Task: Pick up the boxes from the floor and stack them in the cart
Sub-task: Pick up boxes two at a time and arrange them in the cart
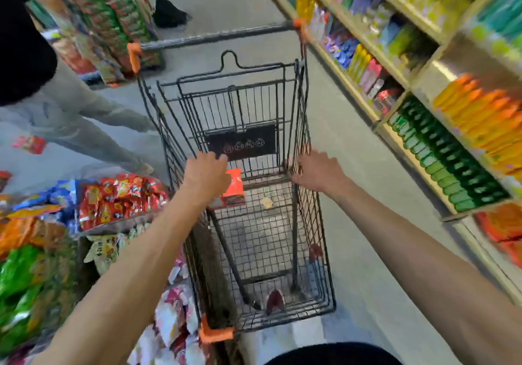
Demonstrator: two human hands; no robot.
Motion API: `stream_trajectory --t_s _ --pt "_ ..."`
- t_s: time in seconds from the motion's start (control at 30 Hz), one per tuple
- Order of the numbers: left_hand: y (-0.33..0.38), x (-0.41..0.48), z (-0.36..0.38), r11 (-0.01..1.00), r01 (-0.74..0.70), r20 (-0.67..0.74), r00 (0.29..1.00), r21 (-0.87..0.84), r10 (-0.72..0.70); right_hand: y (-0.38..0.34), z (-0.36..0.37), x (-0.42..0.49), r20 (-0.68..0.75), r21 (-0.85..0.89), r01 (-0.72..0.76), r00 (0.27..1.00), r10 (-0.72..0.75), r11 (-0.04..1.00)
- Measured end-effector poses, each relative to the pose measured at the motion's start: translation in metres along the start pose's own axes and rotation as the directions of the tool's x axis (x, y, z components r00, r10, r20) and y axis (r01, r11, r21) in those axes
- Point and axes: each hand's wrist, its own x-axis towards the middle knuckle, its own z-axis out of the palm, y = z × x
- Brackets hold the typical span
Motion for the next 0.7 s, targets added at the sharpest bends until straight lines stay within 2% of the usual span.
stream_trajectory --t_s 0.17,0.3,0.5,0.7 --pt "0.080 -0.006 -0.038 0.972 -0.204 0.001 0.979 0.113 0.205 0.070 0.015 -0.078 0.003 0.089 -0.189 0.982 0.189 0.978" --pt "0.173 -0.021 -0.077 0.901 -0.389 -0.038 0.914 0.195 0.403 0.150 0.020 -0.154 0.008 0.195 -0.378 0.923 0.384 0.905" --pt "0.334 -0.064 -0.126 0.760 -0.578 -0.061 0.783 0.297 0.620 0.284 0.033 -0.306 -0.058 0.308 -0.614 0.750 0.659 0.726" --pt "0.499 -0.143 -0.156 0.612 -0.691 -0.092 0.631 0.385 0.771 0.388 0.080 -0.467 -0.029 0.419 -0.727 0.588 0.809 0.544"
